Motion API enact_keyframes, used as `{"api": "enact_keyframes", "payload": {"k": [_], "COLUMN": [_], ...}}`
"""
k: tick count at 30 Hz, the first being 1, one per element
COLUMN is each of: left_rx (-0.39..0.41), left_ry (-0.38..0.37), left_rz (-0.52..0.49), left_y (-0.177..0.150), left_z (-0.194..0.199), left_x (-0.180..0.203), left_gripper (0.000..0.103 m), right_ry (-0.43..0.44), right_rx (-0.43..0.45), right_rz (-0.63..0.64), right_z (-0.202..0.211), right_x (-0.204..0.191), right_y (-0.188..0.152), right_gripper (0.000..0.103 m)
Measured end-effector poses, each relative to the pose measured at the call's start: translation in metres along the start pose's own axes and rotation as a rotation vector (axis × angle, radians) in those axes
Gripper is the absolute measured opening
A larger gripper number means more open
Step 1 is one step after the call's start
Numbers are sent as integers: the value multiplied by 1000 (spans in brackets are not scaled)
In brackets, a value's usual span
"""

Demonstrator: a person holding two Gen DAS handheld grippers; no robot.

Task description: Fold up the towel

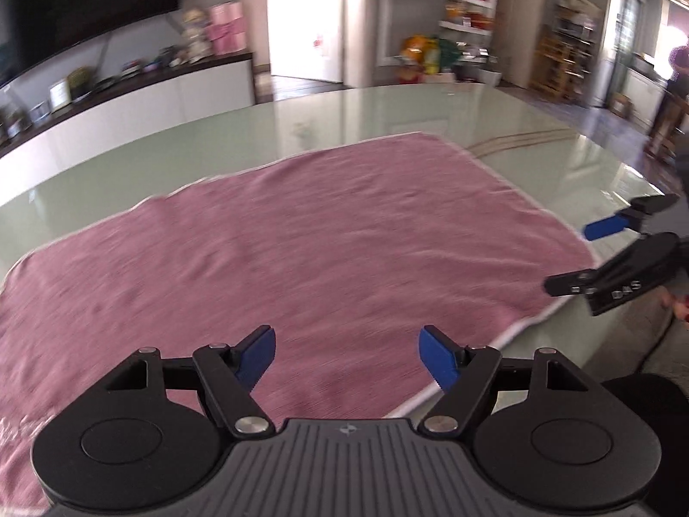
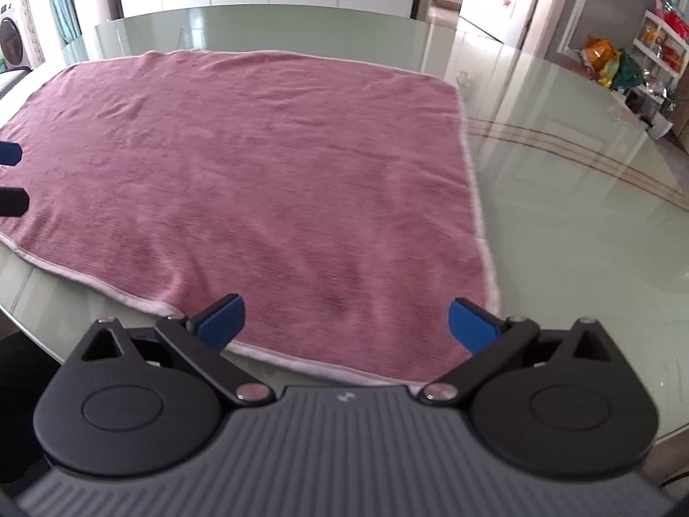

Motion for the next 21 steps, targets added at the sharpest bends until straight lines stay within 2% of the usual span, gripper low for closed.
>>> {"api": "enact_keyframes", "payload": {"k": [5,8,16,21], "left_rx": [22,37,66,103], "left_ry": [-56,-82,-195,-254], "left_rz": [-59,-83,-160,-229], "left_y": [16,24,42,44], "left_z": [-11,-15,-33,-44], "left_x": [41,57,121,165], "left_gripper": [77,77,77,77], "right_ry": [-17,-25,5,-28], "right_rx": [1,11,23,21], "right_rz": [-11,-41,-145,-152], "right_z": [8,15,32,33], "right_x": [21,38,88,107], "right_y": [-6,-10,-8,3], "right_gripper": [102,98,77,78]}}
Point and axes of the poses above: each gripper's, at about its wrist camera, not at the fingertips, and z roughly against the way its jaws point, x to its right, y to its top, the point moved 4 cm from there along -z, roughly the way its jaws point, and after that the axes turned 14 degrees about y, right-handed, at the moved point
